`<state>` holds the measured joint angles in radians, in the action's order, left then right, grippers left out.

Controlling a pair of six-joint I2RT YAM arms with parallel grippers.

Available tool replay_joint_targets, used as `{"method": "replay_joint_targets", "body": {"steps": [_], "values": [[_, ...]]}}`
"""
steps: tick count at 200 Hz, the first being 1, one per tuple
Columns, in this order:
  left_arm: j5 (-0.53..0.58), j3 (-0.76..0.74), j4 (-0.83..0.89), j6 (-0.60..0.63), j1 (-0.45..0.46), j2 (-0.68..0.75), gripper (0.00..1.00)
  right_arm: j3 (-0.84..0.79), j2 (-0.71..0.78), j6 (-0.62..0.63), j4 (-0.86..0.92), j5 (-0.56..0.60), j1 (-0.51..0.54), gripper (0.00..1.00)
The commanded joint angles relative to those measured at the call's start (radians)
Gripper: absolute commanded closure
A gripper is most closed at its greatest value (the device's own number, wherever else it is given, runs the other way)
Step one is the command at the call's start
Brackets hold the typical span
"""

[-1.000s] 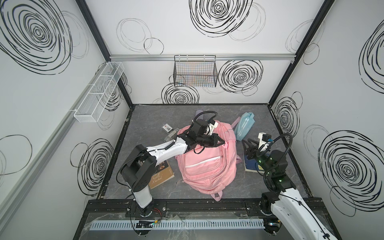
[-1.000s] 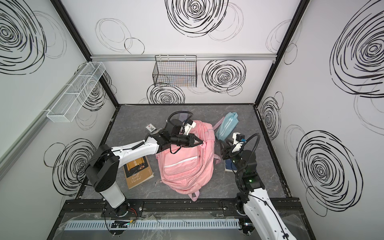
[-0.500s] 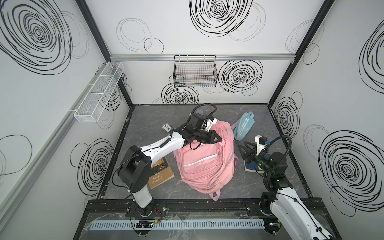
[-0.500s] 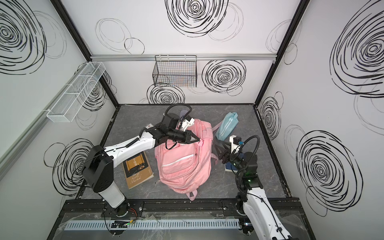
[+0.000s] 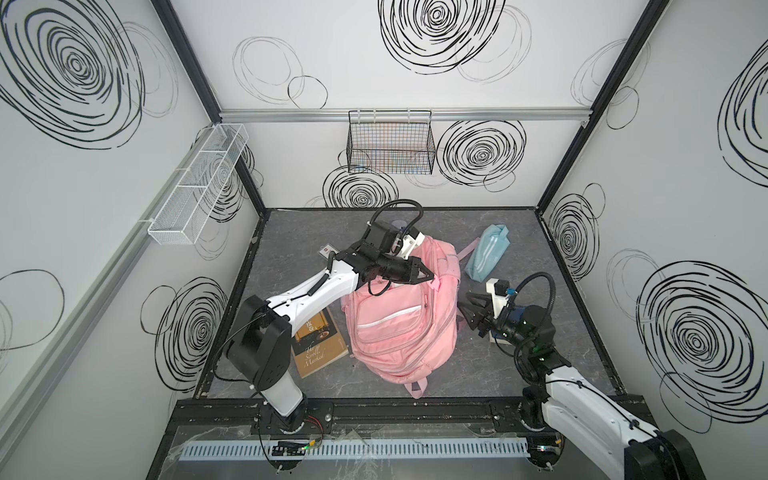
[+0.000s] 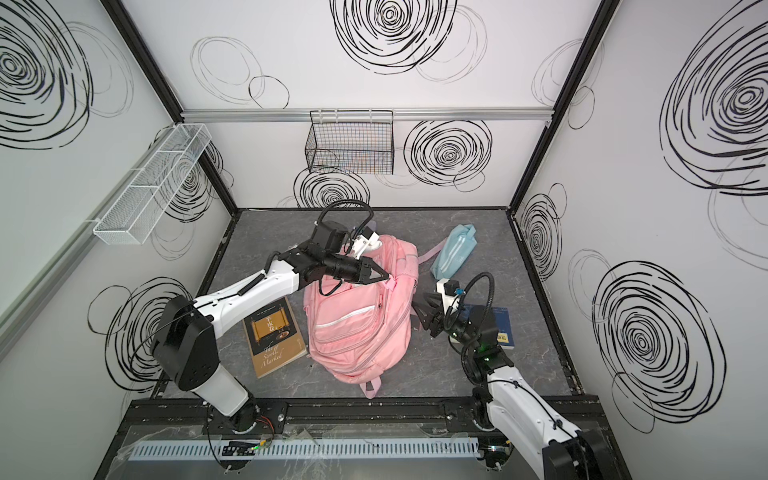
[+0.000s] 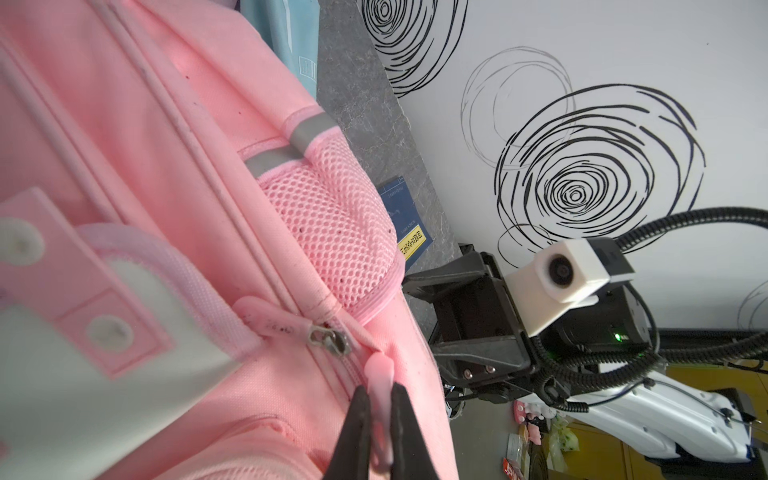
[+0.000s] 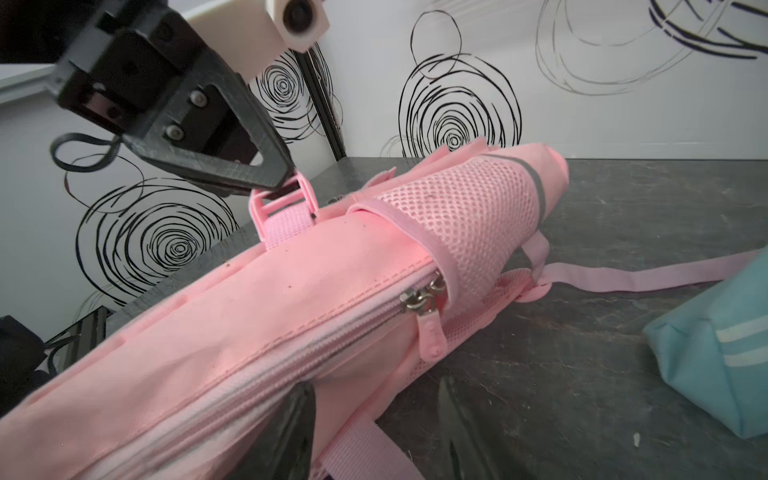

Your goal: Pack the student bag

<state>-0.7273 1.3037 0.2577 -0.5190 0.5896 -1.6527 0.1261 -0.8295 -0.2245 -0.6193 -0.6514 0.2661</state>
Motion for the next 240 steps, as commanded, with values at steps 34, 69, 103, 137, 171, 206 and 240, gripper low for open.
{"method": "replay_joint_targets", "body": {"steps": [34, 69, 103, 137, 171, 206, 240], "values": [[-0.084, 0.049, -0.072, 0.027, -0.011, 0.059, 1.00, 0.105, -0.151, 0.119, -0.024, -0.006, 0.004, 0.46], [-0.087, 0.036, -0.074, 0.025, -0.010, 0.066, 1.00, 0.104, -0.184, 0.135, -0.061, -0.013, 0.005, 0.45], [-0.091, 0.031, -0.075, 0.024, -0.010, 0.072, 1.00, 0.096, -0.211, 0.142, -0.095, -0.034, 0.003, 0.46], [-0.093, 0.030, -0.077, 0.022, -0.010, 0.074, 1.00, 0.110, -0.250, 0.152, -0.108, -0.048, -0.003, 0.48], [-0.095, 0.026, -0.079, 0.020, -0.008, 0.074, 1.00, 0.130, -0.287, 0.157, -0.137, -0.077, -0.014, 0.50], [-0.098, 0.012, -0.089, 0.014, -0.008, 0.074, 1.00, 0.148, -0.317, 0.172, -0.148, -0.107, -0.027, 0.52], [-0.101, 0.012, -0.094, 0.013, -0.006, 0.070, 1.00, 0.156, -0.336, 0.172, -0.148, -0.125, -0.038, 0.56]]}}
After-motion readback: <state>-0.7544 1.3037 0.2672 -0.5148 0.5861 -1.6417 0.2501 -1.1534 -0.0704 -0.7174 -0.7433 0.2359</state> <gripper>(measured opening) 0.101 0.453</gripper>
